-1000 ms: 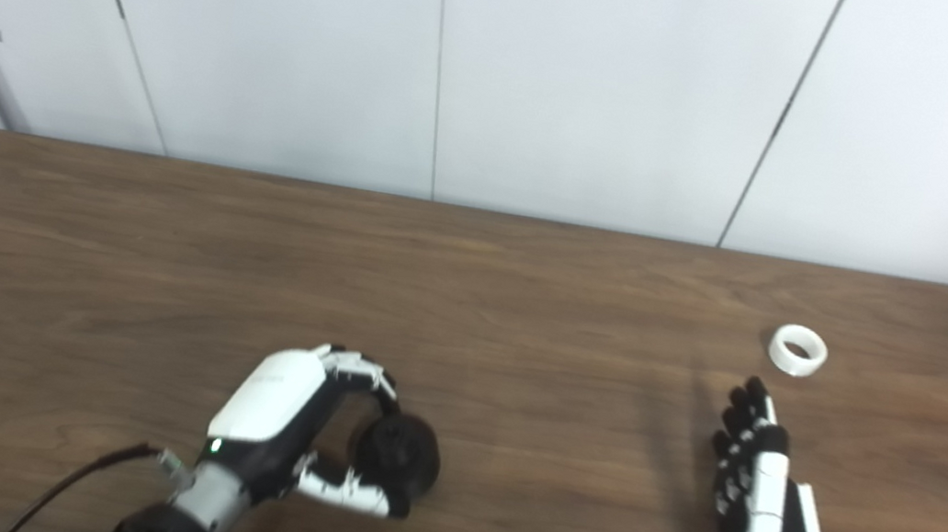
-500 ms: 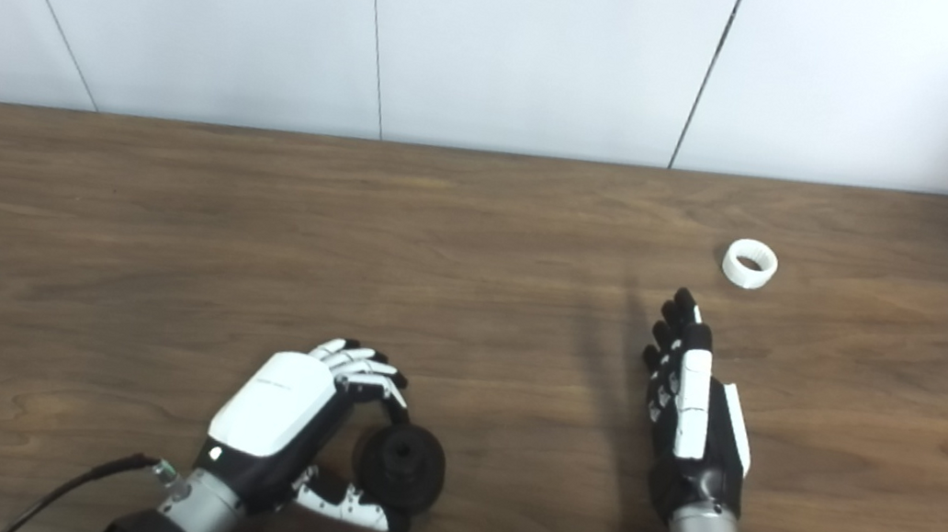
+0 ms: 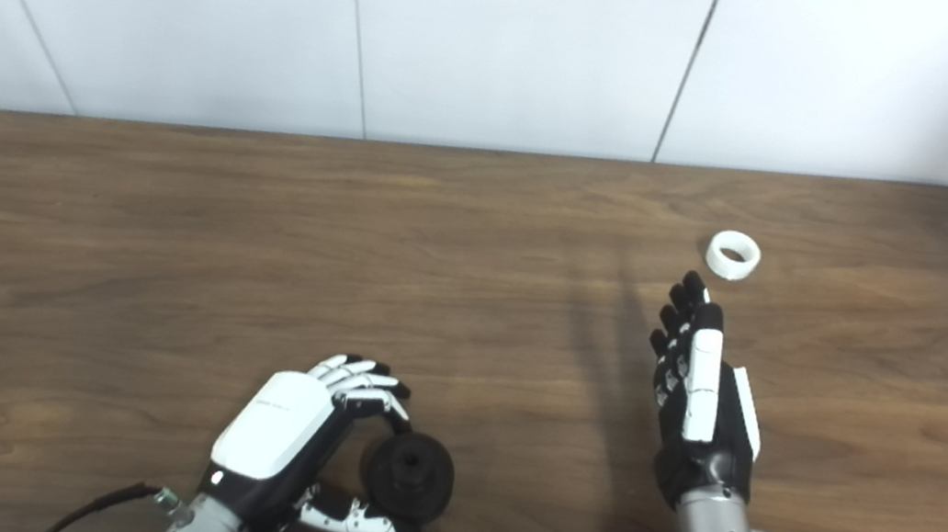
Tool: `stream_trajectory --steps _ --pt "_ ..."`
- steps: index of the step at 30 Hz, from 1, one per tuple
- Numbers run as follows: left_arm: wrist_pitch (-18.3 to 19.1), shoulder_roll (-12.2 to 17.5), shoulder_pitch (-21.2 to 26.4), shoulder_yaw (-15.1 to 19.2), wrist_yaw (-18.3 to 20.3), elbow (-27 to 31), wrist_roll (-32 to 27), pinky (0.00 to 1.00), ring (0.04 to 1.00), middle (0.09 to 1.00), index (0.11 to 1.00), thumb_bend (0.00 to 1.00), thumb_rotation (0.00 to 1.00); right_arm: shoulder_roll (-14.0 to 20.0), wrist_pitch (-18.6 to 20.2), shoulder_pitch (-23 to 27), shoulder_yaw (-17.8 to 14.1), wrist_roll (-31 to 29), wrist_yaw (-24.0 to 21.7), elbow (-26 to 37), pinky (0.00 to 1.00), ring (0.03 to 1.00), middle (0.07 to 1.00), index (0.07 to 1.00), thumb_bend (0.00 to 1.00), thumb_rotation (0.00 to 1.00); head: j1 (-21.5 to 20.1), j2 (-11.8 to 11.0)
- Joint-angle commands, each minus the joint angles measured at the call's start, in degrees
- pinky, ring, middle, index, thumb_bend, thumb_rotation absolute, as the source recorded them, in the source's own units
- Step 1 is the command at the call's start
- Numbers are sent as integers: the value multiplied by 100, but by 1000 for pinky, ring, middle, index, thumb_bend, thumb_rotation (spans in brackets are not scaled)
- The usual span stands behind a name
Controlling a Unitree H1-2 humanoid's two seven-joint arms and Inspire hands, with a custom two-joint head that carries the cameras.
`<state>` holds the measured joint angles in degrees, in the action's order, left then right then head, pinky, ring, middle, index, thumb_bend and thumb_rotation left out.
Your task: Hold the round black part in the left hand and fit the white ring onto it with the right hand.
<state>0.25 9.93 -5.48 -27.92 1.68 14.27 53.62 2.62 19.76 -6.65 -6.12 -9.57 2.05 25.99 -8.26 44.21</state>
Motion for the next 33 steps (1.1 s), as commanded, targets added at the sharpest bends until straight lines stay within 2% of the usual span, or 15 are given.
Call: stream_trajectory --steps 1,5,7,9,12,13,16,24,28,33 --pt "-71 48 -83 -7 -73 -136 143 899 854 775 486 519 53 136 19 177 -74 12 -29 329 1000 1000 1000 1000 562 1000 -42 15" --pt "-79 65 -78 -19 -126 -192 250 888 849 777 487 520 53 331 139 241 -166 93 0 438 1000 996 994 982 574 974 -113 -6" --pt "-105 88 -66 -11 -149 -230 254 894 850 776 486 520 52 532 229 286 -151 380 17 444 1000 983 976 957 565 897 -312 15" --pt "-112 118 -68 12 -134 -224 236 898 850 776 486 520 53 717 251 326 -130 611 -22 447 1000 981 969 949 557 862 -425 -9" --pt "-133 185 -83 65 -120 -201 201 900 848 775 486 520 51 923 125 379 -119 840 -81 407 936 972 970 929 512 675 -633 -58" --pt "-140 205 -88 83 -121 -196 200 897 846 773 486 520 51 995 118 400 -106 980 -59 395 918 969 971 926 509 644 -706 -79" --pt "-129 262 -97 133 -94 -175 200 895 847 774 486 520 51 1187 281 536 -51 1557 53 405 911 941 940 888 579 582 -876 -129" --pt "-120 369 -143 231 -26 -95 182 891 845 775 487 522 49 1823 532 1063 18 2774 -25 -12 847 901 923 867 701 504 -1036 -176" --pt "-116 426 -172 248 12 -40 259 887 841 775 486 521 50 2204 648 1430 88 3297 -114 -442 900 919 920 854 745 447 -1087 -208" --pt "-149 474 -215 265 4 -14 234 886 837 775 486 521 50 2365 706 1748 100 3634 -282 -877 863 920 927 828 764 396 -1157 -279"
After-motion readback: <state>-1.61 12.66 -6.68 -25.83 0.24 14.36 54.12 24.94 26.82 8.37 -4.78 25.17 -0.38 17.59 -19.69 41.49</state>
